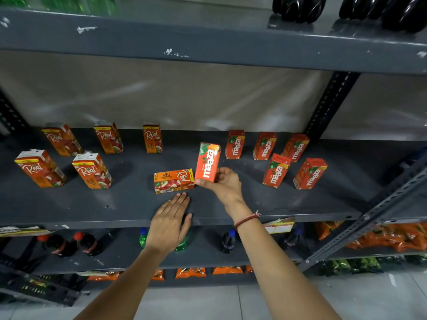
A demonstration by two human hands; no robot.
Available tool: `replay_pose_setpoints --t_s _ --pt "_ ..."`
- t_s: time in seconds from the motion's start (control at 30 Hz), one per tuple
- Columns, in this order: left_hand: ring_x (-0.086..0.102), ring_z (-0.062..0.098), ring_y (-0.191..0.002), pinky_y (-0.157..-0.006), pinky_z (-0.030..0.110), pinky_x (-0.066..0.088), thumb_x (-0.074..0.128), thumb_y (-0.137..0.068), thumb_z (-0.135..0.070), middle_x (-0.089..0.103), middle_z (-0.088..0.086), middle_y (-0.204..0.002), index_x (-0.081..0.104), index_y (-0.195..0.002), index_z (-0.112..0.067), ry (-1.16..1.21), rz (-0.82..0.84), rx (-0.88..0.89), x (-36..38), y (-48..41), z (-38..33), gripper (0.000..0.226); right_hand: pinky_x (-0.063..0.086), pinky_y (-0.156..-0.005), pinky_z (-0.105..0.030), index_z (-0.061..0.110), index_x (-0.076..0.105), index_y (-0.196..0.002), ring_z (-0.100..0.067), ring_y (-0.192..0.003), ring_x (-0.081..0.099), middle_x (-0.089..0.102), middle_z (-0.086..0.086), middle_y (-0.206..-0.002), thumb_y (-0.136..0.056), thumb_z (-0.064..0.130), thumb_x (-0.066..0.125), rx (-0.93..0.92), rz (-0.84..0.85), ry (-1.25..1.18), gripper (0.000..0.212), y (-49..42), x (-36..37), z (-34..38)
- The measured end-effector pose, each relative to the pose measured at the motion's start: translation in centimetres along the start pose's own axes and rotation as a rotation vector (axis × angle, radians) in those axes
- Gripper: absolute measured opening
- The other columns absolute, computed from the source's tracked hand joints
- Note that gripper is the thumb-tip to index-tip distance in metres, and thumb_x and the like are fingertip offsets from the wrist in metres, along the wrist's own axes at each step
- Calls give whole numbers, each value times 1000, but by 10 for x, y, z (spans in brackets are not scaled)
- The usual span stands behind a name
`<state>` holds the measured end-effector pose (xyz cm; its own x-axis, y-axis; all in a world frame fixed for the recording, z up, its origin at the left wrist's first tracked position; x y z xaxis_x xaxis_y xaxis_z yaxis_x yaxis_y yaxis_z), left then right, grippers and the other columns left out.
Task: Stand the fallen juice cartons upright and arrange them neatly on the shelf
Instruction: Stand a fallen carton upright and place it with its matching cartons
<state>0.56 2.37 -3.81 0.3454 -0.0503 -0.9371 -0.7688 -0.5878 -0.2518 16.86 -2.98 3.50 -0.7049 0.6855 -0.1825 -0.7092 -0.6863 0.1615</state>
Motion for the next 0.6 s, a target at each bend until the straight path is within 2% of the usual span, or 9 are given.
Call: replay_pose_setpoints --t_s 0.13,0.4,0.5,0.6 --pt "53 23 -120 -106 29 23 19 -99 -41 59 12 -128 58 -125 -4 -5 -6 0 -1 0 -1 60 51 -76 -18 13 55 -97 -12 -90 66 69 -3 -100 -58 21 88 -43 55 3 52 6 2 -1" --pt "53 23 -120 -105 29 24 18 -99 -42 58 11 -129 58 -125 -5 -4 -17 5 -1 0 -2 60 49 -77 -19 15 53 -99 -12 -91 64 66 1 -98 -59 19 87 -36 68 -57 52 4 0 -6" --pt "53 22 -120 -105 30 25 18 -99 -42 58 11 -129 58 -125 -5 -2 -17 7 -1 -1 -2 60 50 -85 -27 17 51 -99 -13 -93 63 65 3 -96 -60 12 86 -37 47 -96 53 -3 -12 -13" --pt "52 21 -122 -106 30 25 18 -99 -42 56 10 -131 57 -126 -5 -1 -11 6 1 0 -1 60 52 -91 -38 22 51 -90 -19 -93 64 65 5 -91 -56 5 87 -71 10 -69 52 -14 -33 -21"
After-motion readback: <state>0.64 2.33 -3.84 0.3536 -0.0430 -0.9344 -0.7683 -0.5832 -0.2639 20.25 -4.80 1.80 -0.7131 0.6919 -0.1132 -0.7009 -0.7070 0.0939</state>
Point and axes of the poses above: each hand's wrist, its own y-axis away from the middle knuckle, its own x-axis out of the palm, z = x × y, the point moved 2 cm from there along -y, towards the middle knuckle
